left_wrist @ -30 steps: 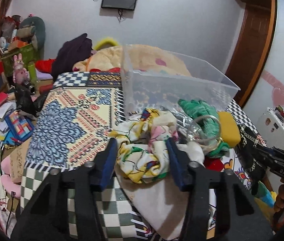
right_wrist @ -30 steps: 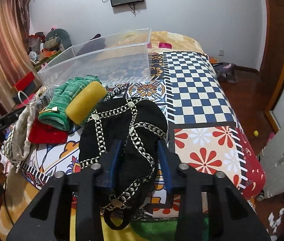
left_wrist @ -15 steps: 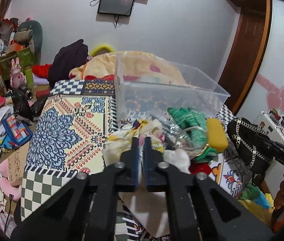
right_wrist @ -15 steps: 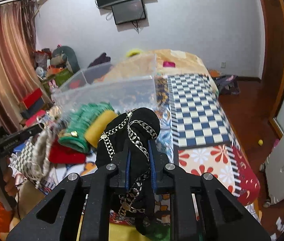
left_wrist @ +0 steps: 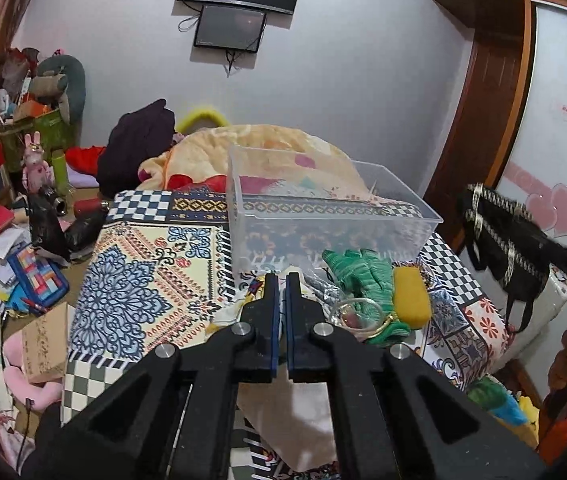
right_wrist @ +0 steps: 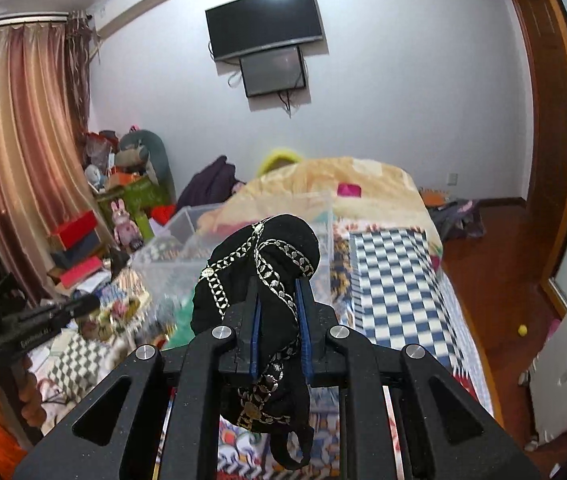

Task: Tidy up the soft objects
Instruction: 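Lift the bag and scrunchie with both grippers and carry them over the clear box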

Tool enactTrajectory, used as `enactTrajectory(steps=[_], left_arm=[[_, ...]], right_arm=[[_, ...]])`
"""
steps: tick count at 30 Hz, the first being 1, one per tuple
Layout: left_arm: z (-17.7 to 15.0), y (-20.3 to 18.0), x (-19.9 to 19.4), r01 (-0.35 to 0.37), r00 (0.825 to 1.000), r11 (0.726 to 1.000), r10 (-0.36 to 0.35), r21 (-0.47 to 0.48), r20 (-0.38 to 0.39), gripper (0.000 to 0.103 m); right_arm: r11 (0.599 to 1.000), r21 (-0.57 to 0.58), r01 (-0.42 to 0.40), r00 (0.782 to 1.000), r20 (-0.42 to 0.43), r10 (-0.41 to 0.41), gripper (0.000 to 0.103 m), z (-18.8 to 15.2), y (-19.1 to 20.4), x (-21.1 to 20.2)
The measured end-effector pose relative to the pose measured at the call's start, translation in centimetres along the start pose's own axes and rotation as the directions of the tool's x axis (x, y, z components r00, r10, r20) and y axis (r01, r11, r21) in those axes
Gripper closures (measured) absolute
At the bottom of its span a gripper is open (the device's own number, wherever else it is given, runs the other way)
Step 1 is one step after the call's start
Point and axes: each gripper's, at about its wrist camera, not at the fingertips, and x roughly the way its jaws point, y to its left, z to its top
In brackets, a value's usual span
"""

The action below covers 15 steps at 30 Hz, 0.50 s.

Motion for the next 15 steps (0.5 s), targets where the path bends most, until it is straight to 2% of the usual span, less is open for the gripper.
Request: enactTrajectory(steps=[6,12,15], left_arm=[[1.8,-0.4,-0.9,0.018,0.999,1.0,-0.018,0.007,0.05,0.101],[5.1,-1.5,-1.2,0.027,0.994,0.997,-0.034,0.066,0.108,0.101],[6.2,-1.7,-0.6,0.027,0.996,0.995,-0.035,0.096,0.086,0.101]], right_arm=[[1.0,-0.015,-0.005,0.999,0.048,0.006,0.089,1.4,0.5,0.7],[1.0,-0.012,-0.011,0.996,0.084,0.012,0.089,2.9,0.7,1.9],[1.0,-0.009,-0.023,0.996,0.085,0.023,0.089,3.4,0.6,2.7]])
